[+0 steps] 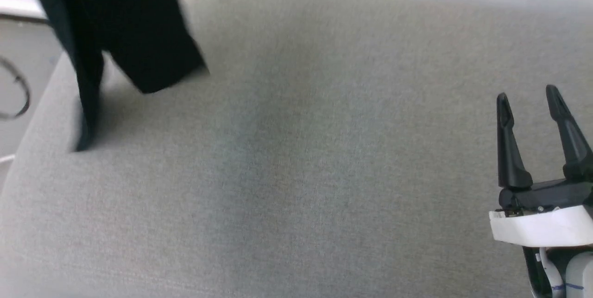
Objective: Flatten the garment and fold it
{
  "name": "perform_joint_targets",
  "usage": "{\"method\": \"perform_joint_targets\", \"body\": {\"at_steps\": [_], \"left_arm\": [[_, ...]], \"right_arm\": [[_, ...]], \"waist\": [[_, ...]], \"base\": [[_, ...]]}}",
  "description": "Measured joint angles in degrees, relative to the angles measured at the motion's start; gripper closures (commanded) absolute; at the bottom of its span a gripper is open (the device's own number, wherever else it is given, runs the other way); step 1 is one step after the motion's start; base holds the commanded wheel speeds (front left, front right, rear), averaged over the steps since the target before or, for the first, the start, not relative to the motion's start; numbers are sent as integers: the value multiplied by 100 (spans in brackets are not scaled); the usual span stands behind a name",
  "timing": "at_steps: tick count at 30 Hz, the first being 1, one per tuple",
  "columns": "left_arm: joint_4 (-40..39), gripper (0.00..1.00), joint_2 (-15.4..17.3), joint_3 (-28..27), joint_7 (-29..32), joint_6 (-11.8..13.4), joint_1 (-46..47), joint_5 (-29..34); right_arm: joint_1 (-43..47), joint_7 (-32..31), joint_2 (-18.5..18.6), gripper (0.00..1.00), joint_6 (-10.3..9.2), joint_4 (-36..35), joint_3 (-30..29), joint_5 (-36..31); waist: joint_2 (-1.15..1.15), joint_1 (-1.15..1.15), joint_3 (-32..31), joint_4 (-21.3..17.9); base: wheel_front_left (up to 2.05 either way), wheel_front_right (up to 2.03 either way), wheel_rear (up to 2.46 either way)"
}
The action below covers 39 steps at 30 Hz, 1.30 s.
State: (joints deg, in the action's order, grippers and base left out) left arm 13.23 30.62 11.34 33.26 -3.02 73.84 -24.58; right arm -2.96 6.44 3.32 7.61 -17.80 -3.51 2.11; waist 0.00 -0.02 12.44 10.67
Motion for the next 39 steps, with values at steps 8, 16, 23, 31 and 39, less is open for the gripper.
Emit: {"method": "perform_joint_targets", "body": {"at_steps": [8, 16, 23, 31, 39], "left_arm": [[385, 100, -793, 355, -63, 3, 1120, -5], [803, 100, -1671, 644, -116, 4, 1557, -248], [732, 100, -2345, 954, -182, 4, 1296, -489], [410, 100, -2596, 1365, -57, 12, 330, -824], [8, 100, -2601, 1729, -364, 193, -1267, -887]], "right_arm": [[115, 119, -25, 0, 0, 205, -92, 133], [117, 234, -27, 0, 0, 376, -261, 281], [126, 232, -26, 0, -1, 382, -532, 283], [164, 215, -27, 0, -1, 349, -564, 294], [162, 213, -27, 0, -1, 335, -566, 316]], "waist": [[0, 0, -421, -160], [0, 1, -597, -551], [0, 1, -708, -989], [0, 2, -748, -1404], [0, 2, -613, -1593]], "base": [[0, 0, 0], [0, 0, 0], [0, 0, 0], [0, 0, 0], [0, 0, 0]]}}
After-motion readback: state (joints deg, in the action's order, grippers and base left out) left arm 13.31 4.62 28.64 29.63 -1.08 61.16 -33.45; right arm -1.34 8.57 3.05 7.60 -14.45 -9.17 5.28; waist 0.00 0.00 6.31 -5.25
